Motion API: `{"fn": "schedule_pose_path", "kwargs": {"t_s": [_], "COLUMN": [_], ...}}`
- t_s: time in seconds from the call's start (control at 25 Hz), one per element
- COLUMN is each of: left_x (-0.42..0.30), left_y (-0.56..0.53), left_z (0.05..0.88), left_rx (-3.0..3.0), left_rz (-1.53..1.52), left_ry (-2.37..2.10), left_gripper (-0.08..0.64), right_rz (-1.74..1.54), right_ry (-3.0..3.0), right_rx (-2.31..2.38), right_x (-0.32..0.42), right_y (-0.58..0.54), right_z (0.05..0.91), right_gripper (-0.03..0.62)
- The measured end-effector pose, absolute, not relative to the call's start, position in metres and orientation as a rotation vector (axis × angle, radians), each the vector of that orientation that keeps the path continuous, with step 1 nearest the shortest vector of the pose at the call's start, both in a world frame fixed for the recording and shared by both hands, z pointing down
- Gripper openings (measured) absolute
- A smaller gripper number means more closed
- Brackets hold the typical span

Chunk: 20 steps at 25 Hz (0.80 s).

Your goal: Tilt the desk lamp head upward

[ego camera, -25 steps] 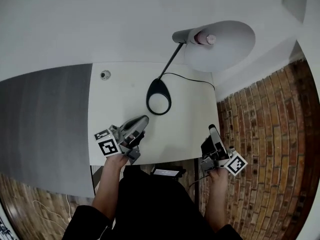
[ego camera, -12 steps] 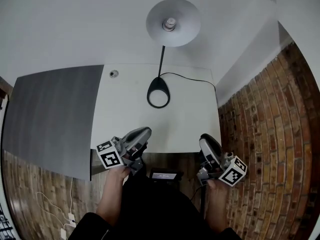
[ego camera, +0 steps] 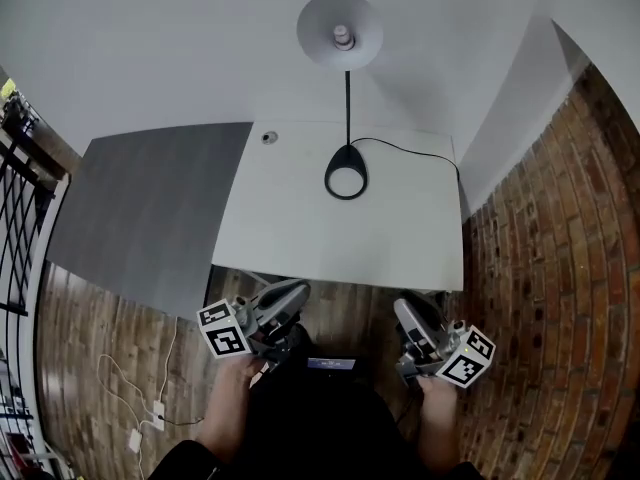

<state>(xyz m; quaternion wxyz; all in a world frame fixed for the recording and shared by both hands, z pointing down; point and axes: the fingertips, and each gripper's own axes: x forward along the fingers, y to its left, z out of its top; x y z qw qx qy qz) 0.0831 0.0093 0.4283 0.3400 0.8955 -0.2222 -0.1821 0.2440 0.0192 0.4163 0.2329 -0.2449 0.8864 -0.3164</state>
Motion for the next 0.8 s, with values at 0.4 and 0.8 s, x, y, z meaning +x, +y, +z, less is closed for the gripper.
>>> {"fn": "schedule_pose_path", "kwargs": {"t_s": [0.4, 0.8], "left_x": [0.09, 0.051], "left_y": [0.028, 0.051], "left_z": [0.39, 0.392], "left_rx": [2.419, 2.392], "left_rz": [-0.493, -0.567], "left_ry": [-0.461, -0.383], "left_gripper": [0.012, 0.012], "right_rz": [-0.768, -0.778], "right_ry": [2.421, 2.48], "right_rx": [-0.667, -0.742], "right_x": [0.227, 0.173], "right_y": [0.038, 0.068], "right_z": [0.39, 0.382], "right_gripper": [0.052, 0.025]}}
